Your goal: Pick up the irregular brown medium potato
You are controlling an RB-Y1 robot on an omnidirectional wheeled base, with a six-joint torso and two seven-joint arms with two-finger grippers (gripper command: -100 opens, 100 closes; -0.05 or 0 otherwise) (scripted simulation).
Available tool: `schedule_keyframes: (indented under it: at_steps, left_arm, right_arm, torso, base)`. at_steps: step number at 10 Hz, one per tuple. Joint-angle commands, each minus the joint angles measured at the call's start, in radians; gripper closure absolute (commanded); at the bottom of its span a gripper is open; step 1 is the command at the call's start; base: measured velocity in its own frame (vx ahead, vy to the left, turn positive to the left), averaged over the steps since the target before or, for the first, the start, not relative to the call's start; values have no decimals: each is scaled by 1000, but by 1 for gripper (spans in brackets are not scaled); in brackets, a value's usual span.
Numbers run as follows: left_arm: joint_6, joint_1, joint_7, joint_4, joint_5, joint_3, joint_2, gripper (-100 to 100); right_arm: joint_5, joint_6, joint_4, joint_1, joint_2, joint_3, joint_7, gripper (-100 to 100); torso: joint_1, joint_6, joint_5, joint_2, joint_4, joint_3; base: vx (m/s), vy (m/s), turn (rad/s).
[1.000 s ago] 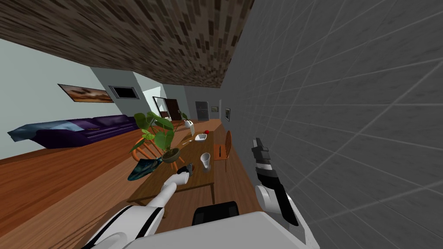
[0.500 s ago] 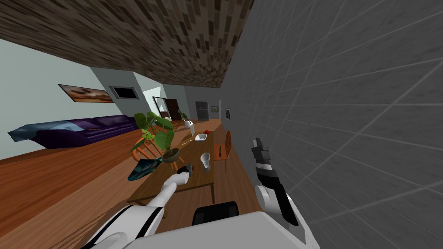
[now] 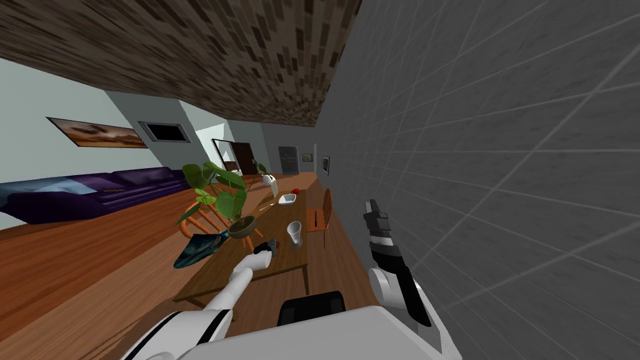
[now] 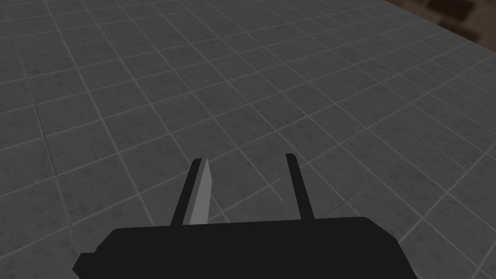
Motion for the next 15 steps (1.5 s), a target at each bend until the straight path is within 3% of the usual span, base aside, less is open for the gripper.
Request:
schedule_keyframes:
  at_steps: [1,2,3,5,6,7,8,10,11,12,13,14,15]
  left_arm:
    - [34,45,-4,-50,-11,41,-3,100]
    - [34,45,-4,-72,-11,41,-3,100]
    - [60,80,-5,-96,-23,71,-6,100]
    - [60,80,-5,-127,-23,71,-6,100]
    - [85,115,-5,-163,-36,101,-9,100]
    - [85,115,-5,-183,-36,101,-9,100]
    - [111,150,-6,-207,-49,130,-11,100]
    - [111,150,-6,-231,-49,130,-11,100]
    - [136,185,-7,-265,-61,160,-14,100]
    - [136,185,-7,-294,-61,160,-14,100]
    - [162,220,-8,-325,-74,190,-17,100]
    - [162,220,-8,-349,-74,190,-17,100]
    - [187,254,-9,-391,-87,220,-20,100]
  right_arm:
    - [0,0,0,0,0,0,0,0]
    - [0,0,0,0,0,0,0,0]
    - [0,0,0,0,0,0,0,0]
    - [0,0,0,0,0,0,0,0]
    - [0,0,0,0,0,0,0,0]
    - [0,0,0,0,0,0,0,0]
    - [0,0,0,0,0,0,0,0]
    - [0,0,0,0,0,0,0,0]
    - [0,0,0,0,0,0,0,0]
    - [0,0,0,0,0,0,0,0]
    - [0,0,0,0,0,0,0,0]
    - [0,0,0,0,0,0,0,0]
    - [0,0,0,0,0,0,0,0]
  torso:
    - [0,0,0,0,0,0]
    - [0,1,0,0,0,0]
    - [0,0,0,0,0,0]
    - [1,0,0,-1,0,0]
    - [0,-1,0,-1,0,0]
    - [0,0,0,-1,0,0]
    - [0,0,0,0,1,0]
    - [1,-1,0,0,-1,-1]
    - [1,-1,0,-1,-1,-1]
    - [1,-1,1,0,-1,-1]
    - [1,0,0,-1,0,0]
    - [1,0,0,0,-1,-1]
    - [1,-1,0,0,0,0]
  base:
    - [-29,3,-225]
    - [-23,7,-106]
    - [-14,4,-158]
    - [-8,3,-23]
    - [-7,-1,-140]
    - [-13,2,-101]
    - [-14,2,-173]
    - [-11,4,-20]
    - [-12,-3,-135]
    - [-15,4,-89]
    - [-14,1,-158]
    - [-14,1,-78]
    - [-14,-1,-142]
